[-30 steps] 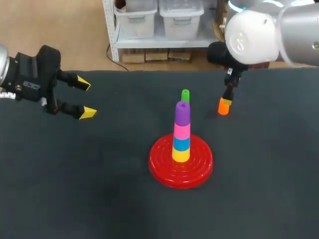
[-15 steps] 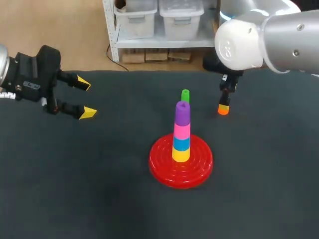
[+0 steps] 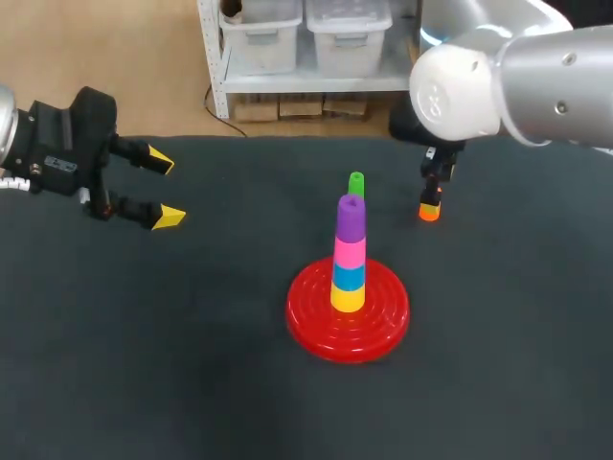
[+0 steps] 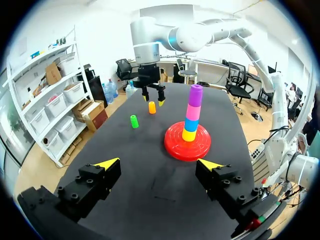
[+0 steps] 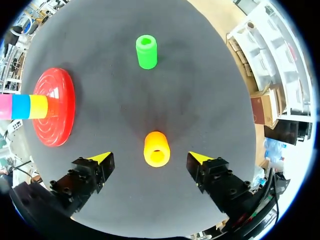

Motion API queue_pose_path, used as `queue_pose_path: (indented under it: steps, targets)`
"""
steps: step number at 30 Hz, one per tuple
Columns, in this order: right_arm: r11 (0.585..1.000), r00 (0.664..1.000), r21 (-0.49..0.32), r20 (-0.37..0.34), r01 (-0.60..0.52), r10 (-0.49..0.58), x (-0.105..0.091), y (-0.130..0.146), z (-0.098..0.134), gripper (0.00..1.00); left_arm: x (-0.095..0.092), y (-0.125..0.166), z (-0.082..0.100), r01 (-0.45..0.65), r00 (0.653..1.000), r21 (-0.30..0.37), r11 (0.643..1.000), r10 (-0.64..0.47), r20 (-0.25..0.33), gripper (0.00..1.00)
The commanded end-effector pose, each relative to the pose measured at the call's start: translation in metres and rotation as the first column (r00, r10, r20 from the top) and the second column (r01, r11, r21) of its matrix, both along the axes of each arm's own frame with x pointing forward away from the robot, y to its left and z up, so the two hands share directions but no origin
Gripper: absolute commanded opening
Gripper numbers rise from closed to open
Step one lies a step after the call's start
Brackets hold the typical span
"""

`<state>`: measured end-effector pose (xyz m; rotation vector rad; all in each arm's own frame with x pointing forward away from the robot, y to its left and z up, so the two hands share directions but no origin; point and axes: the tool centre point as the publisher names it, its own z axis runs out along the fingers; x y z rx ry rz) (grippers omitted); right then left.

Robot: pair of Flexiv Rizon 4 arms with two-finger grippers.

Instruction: Pick up and stack the cylinders on the red base in this order: pink,purple,orange,green

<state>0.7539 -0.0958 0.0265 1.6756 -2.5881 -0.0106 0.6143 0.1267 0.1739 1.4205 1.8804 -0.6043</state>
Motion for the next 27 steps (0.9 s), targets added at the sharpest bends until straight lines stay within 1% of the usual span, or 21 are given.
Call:
queue_pose_path:
  steps: [1, 4, 5, 9, 12, 13, 15, 16, 18, 20, 23, 25, 27]
  targets:
    - [1.000, 1.000, -0.002, 0.000, 0.001, -0.001, 0.001, 0.001, -0.002, 0.75, 0.000, 0.001, -0.002, 0.001, 1.000, -0.004, 1.000, -0.001, 0.005, 1.00]
    - [1.000, 1.000, -0.004, 0.000, 0.005, -0.005, 0.001, 0.001, -0.003, 0.54, 0.000, 0.001, -0.002, 0.001, 1.000, -0.004, 1.000, -0.001, 0.005, 1.00]
    - [1.000, 1.000, -0.004, 0.000, 0.006, -0.006, 0.001, 0.001, -0.003, 0.49, 0.000, 0.001, -0.002, 0.001, 1.000, -0.004, 1.000, -0.001, 0.005, 1.00]
    - [1.000, 1.000, -0.007, -0.001, 0.010, -0.010, 0.000, 0.001, -0.005, 0.40, 0.000, 0.001, -0.002, 0.001, 1.000, -0.004, 1.000, -0.001, 0.005, 1.00]
    - [1.000, 1.000, -0.008, -0.004, 0.014, -0.014, 0.001, 0.000, -0.008, 0.36, 0.000, 0.001, -0.002, 0.001, 1.000, -0.004, 1.000, -0.001, 0.005, 1.00]
    - [1.000, 1.000, -0.013, -0.002, 0.022, -0.022, 0.001, 0.000, -0.008, 0.32, 0.000, 0.001, -0.002, 0.001, 1.000, -0.004, 1.000, -0.001, 0.005, 1.00]
    - [0.999, 0.999, -0.008, 0.007, 0.033, -0.033, 0.002, -0.001, -0.008, 0.06, 0.000, 0.001, -0.002, 0.001, 1.000, -0.004, 1.000, -0.001, 0.005, 1.00]
    - [0.999, 0.999, -0.007, 0.015, 0.040, -0.040, 0.002, -0.003, -0.005, 0.00, 0.000, 0.001, -0.002, 0.001, 1.000, -0.004, 1.000, -0.001, 0.005, 1.00]
    - [0.999, 0.999, 0.000, 0.024, 0.036, -0.036, 0.002, -0.003, 0.005, 0.00, 0.000, 0.001, -0.002, 0.001, 1.000, -0.004, 1.000, -0.001, 0.005, 1.00]
    - [1.000, 0.999, 0.011, 0.047, 0.010, -0.011, -0.001, 0.000, 0.023, 0.00, 0.000, 0.001, -0.002, 0.001, 1.000, -0.004, 1.000, -0.001, 0.005, 1.00]
    - [0.998, 0.995, 0.031, 0.092, -0.049, 0.046, -0.009, 0.009, 0.061, 0.00, 0.000, 0.001, -0.002, 0.001, 1.000, -0.004, 1.000, -0.001, 0.005, 1.00]
    - [0.994, 0.987, 0.030, 0.124, -0.105, 0.100, -0.018, 0.016, 0.089, 0.00, 0.000, 0.001, -0.002, 0.001, 1.000, -0.004, 1.000, -0.001, 0.005, 1.00]
    - [0.984, 0.975, 0.045, 0.151, -0.174, 0.166, -0.031, 0.026, 0.118, 0.00, 0.000, 0.001, -0.002, 0.001, 1.000, -0.004, 1.000, -0.001, 0.005, 1.00]
